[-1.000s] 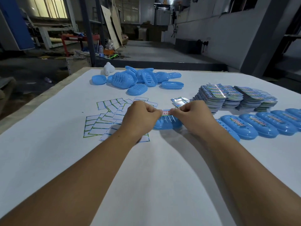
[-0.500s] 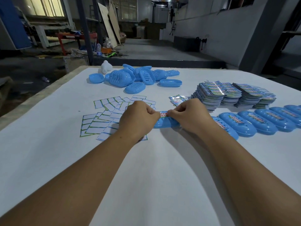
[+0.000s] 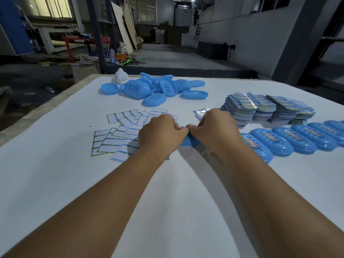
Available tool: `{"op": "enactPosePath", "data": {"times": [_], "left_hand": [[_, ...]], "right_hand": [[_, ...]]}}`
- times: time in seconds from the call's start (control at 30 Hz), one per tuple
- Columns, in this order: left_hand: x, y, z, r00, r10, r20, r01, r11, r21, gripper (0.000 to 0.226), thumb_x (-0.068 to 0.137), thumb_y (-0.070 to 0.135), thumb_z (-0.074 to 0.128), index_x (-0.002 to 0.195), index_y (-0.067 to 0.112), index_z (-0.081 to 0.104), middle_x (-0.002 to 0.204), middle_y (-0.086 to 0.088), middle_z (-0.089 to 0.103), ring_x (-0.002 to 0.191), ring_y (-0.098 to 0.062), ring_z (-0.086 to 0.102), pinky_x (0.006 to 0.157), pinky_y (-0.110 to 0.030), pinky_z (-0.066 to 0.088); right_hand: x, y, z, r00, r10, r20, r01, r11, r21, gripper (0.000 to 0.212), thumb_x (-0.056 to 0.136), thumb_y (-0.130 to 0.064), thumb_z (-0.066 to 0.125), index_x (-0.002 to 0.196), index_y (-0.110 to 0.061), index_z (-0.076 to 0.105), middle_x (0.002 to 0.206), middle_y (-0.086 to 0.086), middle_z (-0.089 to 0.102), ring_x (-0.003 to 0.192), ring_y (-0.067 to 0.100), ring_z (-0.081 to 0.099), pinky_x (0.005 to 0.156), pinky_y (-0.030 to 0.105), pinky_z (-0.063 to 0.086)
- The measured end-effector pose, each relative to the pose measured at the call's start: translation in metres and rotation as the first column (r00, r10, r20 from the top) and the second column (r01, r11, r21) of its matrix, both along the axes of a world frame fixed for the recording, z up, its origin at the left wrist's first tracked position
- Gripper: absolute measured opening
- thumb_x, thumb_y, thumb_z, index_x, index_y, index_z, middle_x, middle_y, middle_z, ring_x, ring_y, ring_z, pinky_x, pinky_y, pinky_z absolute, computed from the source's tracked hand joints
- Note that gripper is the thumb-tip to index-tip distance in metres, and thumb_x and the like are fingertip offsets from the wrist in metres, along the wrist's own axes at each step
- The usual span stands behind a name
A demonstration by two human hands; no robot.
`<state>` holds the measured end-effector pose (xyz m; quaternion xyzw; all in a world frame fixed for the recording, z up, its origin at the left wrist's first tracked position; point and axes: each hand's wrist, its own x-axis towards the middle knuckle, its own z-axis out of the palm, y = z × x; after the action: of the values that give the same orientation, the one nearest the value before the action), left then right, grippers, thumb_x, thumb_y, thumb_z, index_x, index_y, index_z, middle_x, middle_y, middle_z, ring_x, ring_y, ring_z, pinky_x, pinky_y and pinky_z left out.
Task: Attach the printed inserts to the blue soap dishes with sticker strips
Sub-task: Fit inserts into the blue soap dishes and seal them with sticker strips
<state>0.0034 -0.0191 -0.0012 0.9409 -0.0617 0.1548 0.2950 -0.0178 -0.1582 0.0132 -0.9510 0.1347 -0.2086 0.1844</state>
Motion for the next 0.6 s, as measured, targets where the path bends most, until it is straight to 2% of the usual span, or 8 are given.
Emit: {"op": "enactPosePath", "data": {"times": [0.1,0.2,0.3,0.37,0.4,0.47,0.53,0.6], "left_hand": [[0.003,0.001,-0.001,1.0,0.002,0.014,-0.002,1.0,0.004,0.032,0.078,0.054,0.064,0.068,0.024,0.06,0.07,0.009,0.065,0.076,-0.021,0.064,0.061,-0.028,0.042],[0.005,0.003,-0.002,1.0,-0.004,0.019,0.004,1.0,-0.016,0.034,0.078,0.057,0.067,0.075,0.026,0.052,0.083,0.008,0.063,0.082,-0.021,0.06,0.067,-0.031,0.045],[0.006,0.004,-0.004,1.0,-0.019,0.005,0.019,0.999,-0.042,0.037,0.078,0.058,0.067,0.077,0.027,0.046,0.082,0.008,0.06,0.078,-0.022,0.061,0.068,-0.033,0.05],[0.007,0.005,-0.005,0.999,-0.035,0.006,0.036,0.997,-0.066,0.033,0.079,0.054,0.066,0.08,0.029,0.045,0.08,0.009,0.059,0.076,-0.021,0.061,0.066,-0.033,0.048],[0.007,0.006,-0.006,0.999,-0.043,0.008,0.044,0.996,-0.078,0.029,0.08,0.052,0.065,0.082,0.03,0.046,0.081,0.01,0.059,0.076,-0.019,0.06,0.065,-0.033,0.046],[0.008,0.008,-0.006,0.998,-0.058,0.011,0.058,0.993,-0.101,0.02,0.083,0.046,0.061,0.088,0.032,0.047,0.082,0.01,0.06,0.076,-0.017,0.059,0.062,-0.033,0.043],[0.009,0.01,-0.007,0.998,-0.069,0.003,0.069,0.99,-0.122,0.014,0.086,0.041,0.057,0.09,0.032,0.047,0.083,0.01,0.061,0.078,-0.017,0.059,0.062,-0.034,0.043],[0.01,0.011,-0.008,0.996,-0.087,-0.007,0.085,0.987,-0.134,0.009,0.09,0.038,0.053,0.09,0.031,0.048,0.083,0.011,0.06,0.08,-0.019,0.059,0.063,-0.034,0.042]], "right_hand": [[-0.001,-0.004,-0.003,1.0,0.004,0.012,-0.005,0.999,0.041,0.043,0.078,-0.05,0.073,0.092,-0.01,0.067,0.085,-0.001,0.066,0.085,0.022,0.061,0.065,0.031,0.043],[-0.003,-0.007,-0.006,0.999,0.037,0.004,-0.037,0.998,0.045,0.047,0.08,-0.055,0.071,0.112,-0.022,0.061,0.1,-0.006,0.055,0.098,0.019,0.057,0.074,0.032,0.042],[-0.003,-0.007,-0.007,0.986,0.165,0.033,-0.166,0.985,0.045,0.039,0.087,-0.045,0.069,0.121,-0.027,0.062,0.114,-0.005,0.06,0.107,0.018,0.058,0.085,0.034,0.047],[-0.005,-0.003,-0.005,0.951,0.305,0.047,-0.308,0.945,0.11,0.03,0.093,-0.032,0.065,0.123,-0.029,0.065,0.117,-0.008,0.063,0.108,0.013,0.058,0.089,0.027,0.045],[-0.006,-0.001,-0.004,0.932,0.362,0.037,-0.363,0.919,0.152,0.03,0.095,-0.027,0.062,0.124,-0.031,0.066,0.115,-0.015,0.063,0.108,0.008,0.057,0.087,0.021,0.042],[-0.011,0.001,-0.001,0.896,0.445,-0.009,-0.435,0.88,0.19,0.036,0.093,-0.023,0.058,0.126,-0.036,0.066,0.102,-0.028,0.058,0.103,0.002,0.052,0.078,0.011,0.037],[-0.017,0.001,0.001,0.864,0.5,-0.062,-0.484,0.858,0.172,0.045,0.088,-0.023,0.06,0.129,-0.04,0.063,0.102,-0.028,0.056,0.1,-0.001,0.048,0.078,0.008,0.036],[-0.023,0.0,0.004,0.852,0.51,-0.118,-0.501,0.86,0.099,0.051,0.084,-0.029,0.064,0.133,-0.043,0.058,0.123,-0.02,0.058,0.109,0.004,0.051,0.091,0.02,0.043]]}}
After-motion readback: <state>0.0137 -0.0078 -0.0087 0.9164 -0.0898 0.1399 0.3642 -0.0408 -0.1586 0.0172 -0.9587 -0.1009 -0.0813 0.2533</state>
